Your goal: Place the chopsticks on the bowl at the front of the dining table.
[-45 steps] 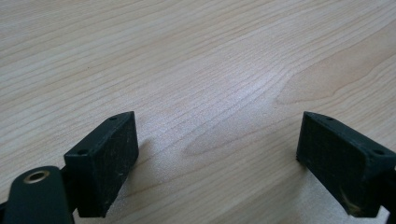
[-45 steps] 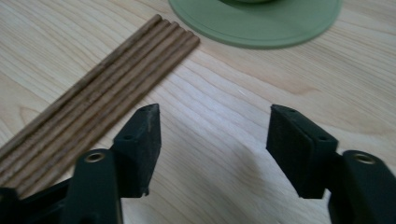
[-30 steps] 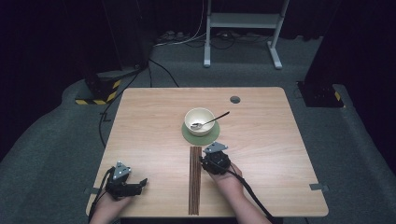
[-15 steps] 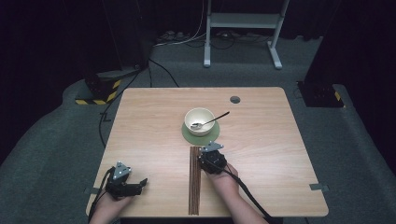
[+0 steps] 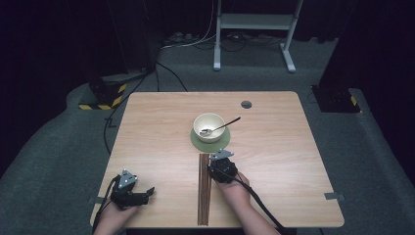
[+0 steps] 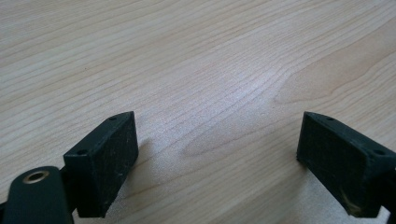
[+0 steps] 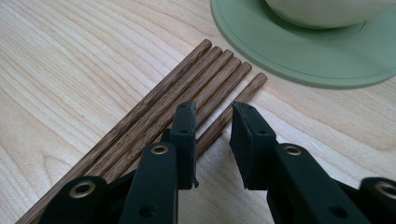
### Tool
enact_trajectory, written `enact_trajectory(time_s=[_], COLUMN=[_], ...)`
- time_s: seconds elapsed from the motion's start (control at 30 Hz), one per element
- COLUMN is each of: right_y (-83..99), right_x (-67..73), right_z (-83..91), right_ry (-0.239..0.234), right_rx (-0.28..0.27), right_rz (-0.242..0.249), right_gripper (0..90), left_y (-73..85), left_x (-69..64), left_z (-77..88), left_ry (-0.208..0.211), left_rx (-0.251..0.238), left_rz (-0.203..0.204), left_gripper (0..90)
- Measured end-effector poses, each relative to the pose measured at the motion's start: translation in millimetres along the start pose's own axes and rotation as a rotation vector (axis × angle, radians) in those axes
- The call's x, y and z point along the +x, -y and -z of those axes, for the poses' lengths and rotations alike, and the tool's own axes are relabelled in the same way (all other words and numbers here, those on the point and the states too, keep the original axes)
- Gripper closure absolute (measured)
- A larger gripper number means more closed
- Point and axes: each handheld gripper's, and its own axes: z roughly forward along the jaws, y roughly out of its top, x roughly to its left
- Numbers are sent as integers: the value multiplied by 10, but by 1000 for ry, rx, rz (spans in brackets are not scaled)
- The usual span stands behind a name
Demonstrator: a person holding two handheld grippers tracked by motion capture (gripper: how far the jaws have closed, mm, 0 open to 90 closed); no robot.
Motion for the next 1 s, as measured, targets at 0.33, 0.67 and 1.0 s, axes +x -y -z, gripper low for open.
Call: enact_trajectory(time_s=[0.33, 0.67, 1.0], right_y=[20, 45, 108], right_x=[-6, -50, -219], right_z=[-4, 29, 103], right_ry=[1, 11, 39], right_rx=[9, 16, 28], right_rz=[-11, -14, -23], right_gripper=[702, 798, 687], left_y=[0, 0, 0], left_x=[0, 0, 0], left_z=[0, 0, 0], left_ry=[0, 0, 1], left_rx=[0, 0, 0], left_rz=[0, 0, -1], left_gripper=[126, 126, 126])
